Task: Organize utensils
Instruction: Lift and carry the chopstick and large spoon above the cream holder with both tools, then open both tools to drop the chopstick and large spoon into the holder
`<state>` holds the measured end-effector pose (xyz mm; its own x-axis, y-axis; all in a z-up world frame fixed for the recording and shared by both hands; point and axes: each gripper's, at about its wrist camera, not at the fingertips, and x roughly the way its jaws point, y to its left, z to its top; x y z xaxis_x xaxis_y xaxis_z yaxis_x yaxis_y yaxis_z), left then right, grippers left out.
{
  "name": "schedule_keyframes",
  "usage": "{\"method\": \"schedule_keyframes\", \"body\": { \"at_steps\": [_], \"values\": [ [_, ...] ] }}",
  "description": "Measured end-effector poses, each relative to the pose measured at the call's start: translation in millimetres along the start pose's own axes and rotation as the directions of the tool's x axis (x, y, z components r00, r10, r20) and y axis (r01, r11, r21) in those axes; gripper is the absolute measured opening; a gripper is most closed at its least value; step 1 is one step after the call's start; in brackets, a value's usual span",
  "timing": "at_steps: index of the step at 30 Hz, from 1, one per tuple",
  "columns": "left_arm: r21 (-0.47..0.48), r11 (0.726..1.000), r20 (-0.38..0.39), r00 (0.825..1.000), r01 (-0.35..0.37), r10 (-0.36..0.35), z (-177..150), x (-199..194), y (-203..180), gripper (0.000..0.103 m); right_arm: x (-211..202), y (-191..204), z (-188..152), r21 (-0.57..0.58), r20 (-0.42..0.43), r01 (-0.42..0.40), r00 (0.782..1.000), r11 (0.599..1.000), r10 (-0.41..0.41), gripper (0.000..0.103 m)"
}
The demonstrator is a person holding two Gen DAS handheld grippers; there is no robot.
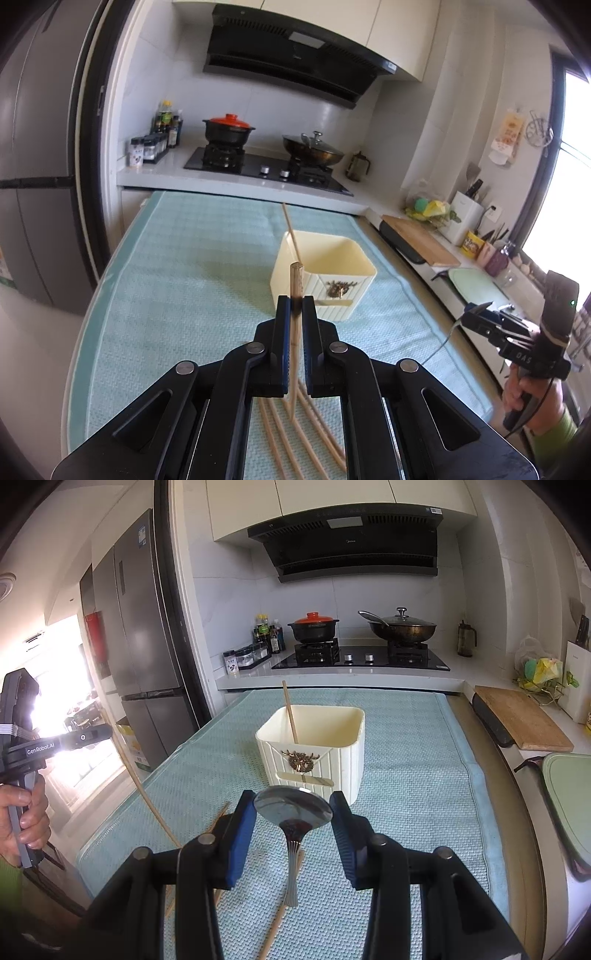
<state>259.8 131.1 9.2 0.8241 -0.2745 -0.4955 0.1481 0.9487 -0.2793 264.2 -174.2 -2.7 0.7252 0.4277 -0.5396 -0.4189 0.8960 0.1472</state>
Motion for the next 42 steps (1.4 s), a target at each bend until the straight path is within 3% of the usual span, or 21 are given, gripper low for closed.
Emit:
{"method": "schedule_keyframes", "body": {
  "at_steps": [8, 17, 23, 27, 34, 38, 42],
  "values": [
    [0.028, 0.999, 0.044, 0.999, 0.026, -0.028, 37.4, -1.7, -8.7, 0.004, -3.4, -2.8, 35.6, -0.038, 0.033, 0.007, 0.999, 0.999, -0.006, 0.041],
    [0.064, 0.996, 0.074, 0.995, 0.061, -0.066, 108.0, 18.3, -28.9, 0.004, 6.1, -5.3, 115.9, -0.07, 0.118, 0.048, 0.992, 0.996, -0.04, 0.041],
    [0.095, 0.995, 0.109, 0.993, 0.032, -0.043, 144.5, 47.4, -48.6, 0.004, 32.4, -2.3, 163.6, -0.08, 0.176, 0.083, 0.982, 0.993, -0.068, 0.041],
    [0.104, 0.995, 0.127, 0.992, -0.007, -0.007, 157.6, 74.3, -56.6, 0.004, 58.4, -1.4, 177.2, -0.094, 0.187, 0.099, 0.979, 0.991, -0.08, 0.041],
    [0.063, 0.997, 0.065, 0.997, -0.052, 0.048, 153.9, 143.3, -52.2, 0.004, 123.8, -15.3, 168.5, -0.074, 0.107, 0.097, 0.99, 0.993, -0.089, 0.041],
    [0.017, 0.998, -0.027, 0.997, -0.068, 0.069, 136.5, 183.2, -41.9, 0.004, 164.2, -31.6, 150.7, -0.034, -0.014, 0.098, 0.995, 0.995, -0.099, 0.041],
    [-0.02, 0.997, -0.124, 0.989, -0.078, 0.075, 115.8, 211.9, -30.4, 0.004, 196.6, -46.7, 128.7, -0.005, -0.13, 0.107, 0.986, 0.994, -0.107, 0.041]
  ]
}}
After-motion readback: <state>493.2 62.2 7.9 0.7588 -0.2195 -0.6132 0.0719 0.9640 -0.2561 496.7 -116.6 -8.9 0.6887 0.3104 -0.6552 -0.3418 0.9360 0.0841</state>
